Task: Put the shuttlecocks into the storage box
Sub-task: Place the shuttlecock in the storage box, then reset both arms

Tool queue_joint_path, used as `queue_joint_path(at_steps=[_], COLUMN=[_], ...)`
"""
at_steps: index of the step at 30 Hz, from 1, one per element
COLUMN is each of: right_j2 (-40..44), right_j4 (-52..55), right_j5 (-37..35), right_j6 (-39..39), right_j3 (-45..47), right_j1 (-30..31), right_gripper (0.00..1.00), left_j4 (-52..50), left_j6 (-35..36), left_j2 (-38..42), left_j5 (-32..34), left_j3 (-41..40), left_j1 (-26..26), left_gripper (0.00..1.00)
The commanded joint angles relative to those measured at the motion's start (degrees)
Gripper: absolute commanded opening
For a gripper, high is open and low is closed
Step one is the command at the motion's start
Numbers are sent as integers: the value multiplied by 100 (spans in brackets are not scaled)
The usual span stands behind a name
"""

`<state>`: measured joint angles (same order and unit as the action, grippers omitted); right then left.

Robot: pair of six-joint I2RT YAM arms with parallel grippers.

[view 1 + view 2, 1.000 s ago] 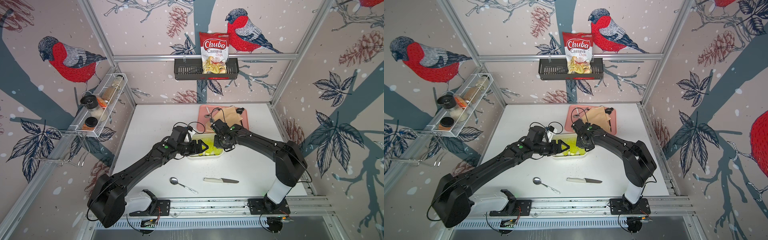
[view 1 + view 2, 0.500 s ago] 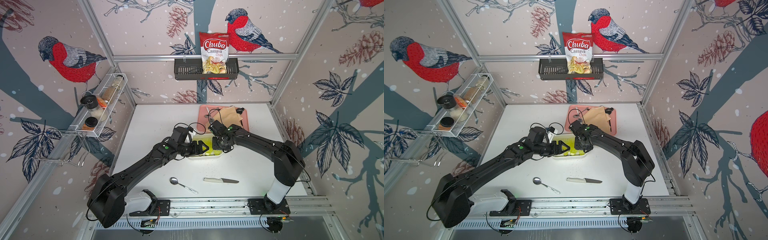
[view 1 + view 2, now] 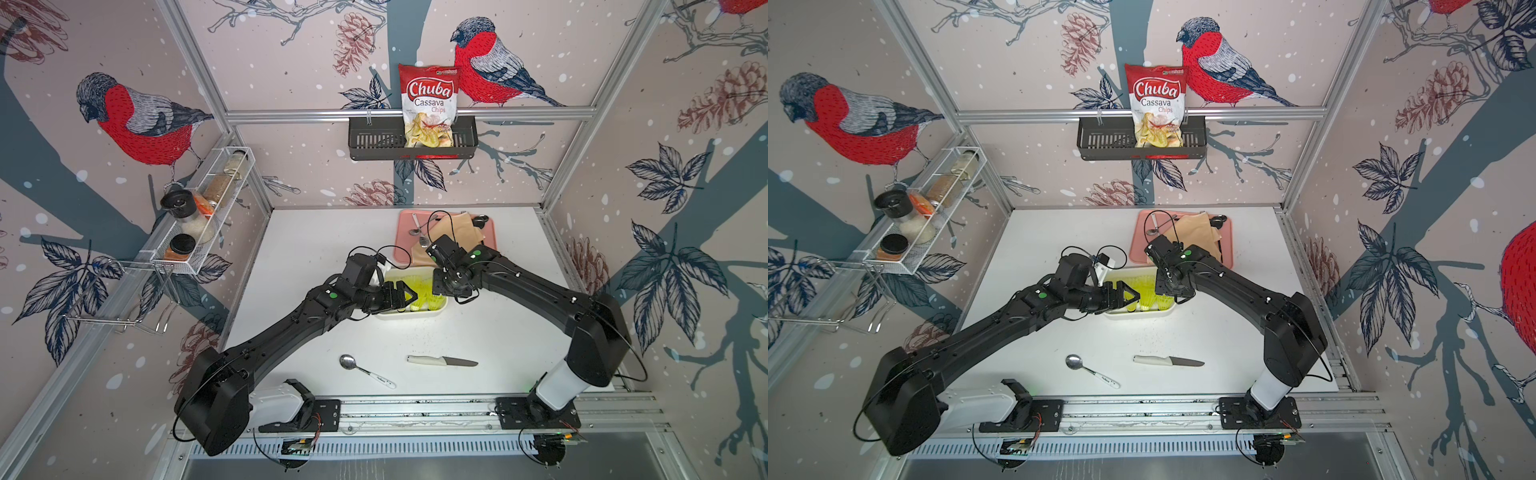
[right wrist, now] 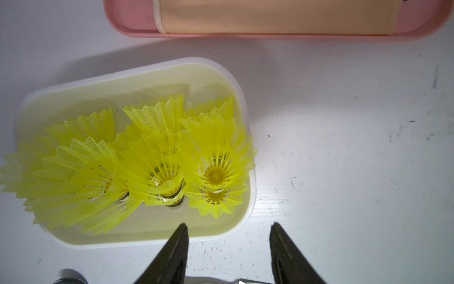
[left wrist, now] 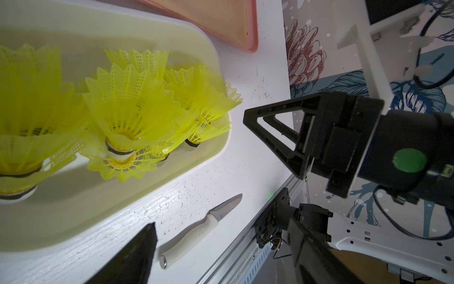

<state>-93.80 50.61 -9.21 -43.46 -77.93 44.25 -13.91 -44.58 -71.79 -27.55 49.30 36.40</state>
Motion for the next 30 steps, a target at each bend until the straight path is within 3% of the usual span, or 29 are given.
queue_joint_path(at_steps=[1,6,7,9,11,16,19,21,23,25,26,28,30], right_j2=[35,68,97,174,302,795,1170,1456,1690,2060,2173,2555,2780], right_j4=[108,76,65,4,-45,-337,-679,-989,-1274,-2279,-2713,-4014,-4915], right_j5=[-199,-178,-169,-148,-169,-309,-709,-1450,-2068,-2008,-1833,-1529,-1668], right_j6=[28,142,166,223,241,410,591,615,578,975,1086,1440,1665], right_j3=[-53,-211,-219,-192,-163,-126,-112,3,145,722,1023,1868,2596], right_j1=[-180,-461,-518,-632,-778,-1242,-1455,-1597,-1835,-2347,-2635,-3200,-3540], right_gripper=[54,54,58,74,99,100,100,100,100,100,100,100,100], left_j4=[165,-5,-39,-124,-315,-517,-663,-914,-1114,-967,-712,1085,3024], left_j6=[-1,-45,-66,-100,-207,29,440,660,714,588,716,2140,3058], left_j2=[54,241,313,477,686,1299,1454,1417,1353,1352,1387,1631,1850], left_j5=[122,379,446,604,901,1358,1961,2896,4274,6047,6560,6988,7335], left_j3=[12,45,38,20,12,-20,184,406,550,351,144,-797,-1796], left_j1=[16,-86,-142,-264,-431,-1112,-1347,-1363,-1362,-1364,-1388,-1474,-1583], left_gripper=[86,87,87,89,99,99,99,99,99,99,100,99,99])
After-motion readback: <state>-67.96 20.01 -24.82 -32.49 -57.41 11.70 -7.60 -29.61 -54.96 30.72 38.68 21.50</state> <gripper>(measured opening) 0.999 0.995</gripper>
